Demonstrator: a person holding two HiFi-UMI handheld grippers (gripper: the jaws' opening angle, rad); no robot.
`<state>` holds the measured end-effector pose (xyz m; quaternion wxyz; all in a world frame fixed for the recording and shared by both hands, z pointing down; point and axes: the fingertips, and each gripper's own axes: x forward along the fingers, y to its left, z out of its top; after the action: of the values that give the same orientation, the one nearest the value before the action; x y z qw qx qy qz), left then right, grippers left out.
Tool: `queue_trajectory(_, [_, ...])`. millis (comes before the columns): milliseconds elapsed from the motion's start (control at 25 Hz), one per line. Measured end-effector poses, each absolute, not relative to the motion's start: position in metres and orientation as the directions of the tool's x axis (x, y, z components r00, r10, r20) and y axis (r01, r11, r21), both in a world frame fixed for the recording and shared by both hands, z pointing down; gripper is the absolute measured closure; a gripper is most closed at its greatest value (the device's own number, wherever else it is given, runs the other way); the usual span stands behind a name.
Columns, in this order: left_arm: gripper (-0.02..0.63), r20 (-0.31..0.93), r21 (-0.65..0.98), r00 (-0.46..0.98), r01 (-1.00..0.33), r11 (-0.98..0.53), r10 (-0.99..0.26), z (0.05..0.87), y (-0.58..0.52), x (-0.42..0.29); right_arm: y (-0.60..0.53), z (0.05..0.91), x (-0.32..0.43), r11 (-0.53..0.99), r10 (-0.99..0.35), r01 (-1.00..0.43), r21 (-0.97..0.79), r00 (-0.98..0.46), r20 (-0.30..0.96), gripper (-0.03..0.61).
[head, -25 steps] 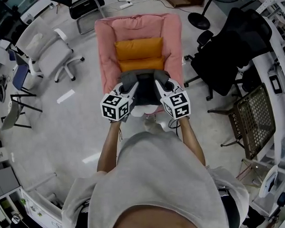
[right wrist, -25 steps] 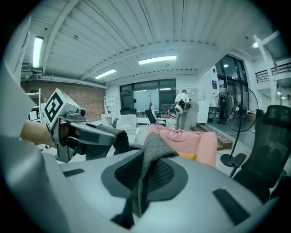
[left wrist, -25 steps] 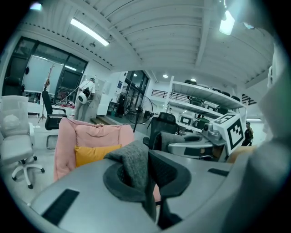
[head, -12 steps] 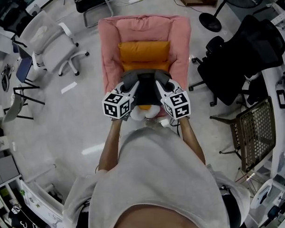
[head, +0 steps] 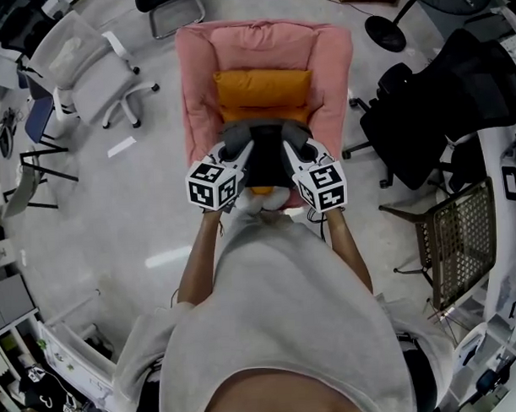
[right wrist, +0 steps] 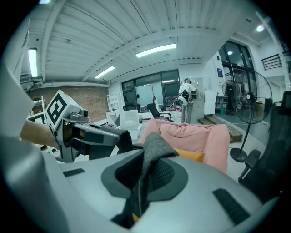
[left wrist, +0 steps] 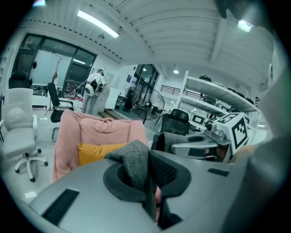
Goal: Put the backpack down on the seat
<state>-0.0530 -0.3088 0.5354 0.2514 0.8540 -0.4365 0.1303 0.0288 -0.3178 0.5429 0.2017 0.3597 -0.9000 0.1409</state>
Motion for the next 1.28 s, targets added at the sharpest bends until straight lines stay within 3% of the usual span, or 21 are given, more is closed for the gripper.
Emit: queue_trajectory(1280, [0.578,0.473,0.400,0.683,-0.730,-0.554,-0.558,0.581,-0.360,-0.077,-0.369,0.589,-0.003,0.650,-0.581,-0.752,-0.109,-0.585,0.567,0.551])
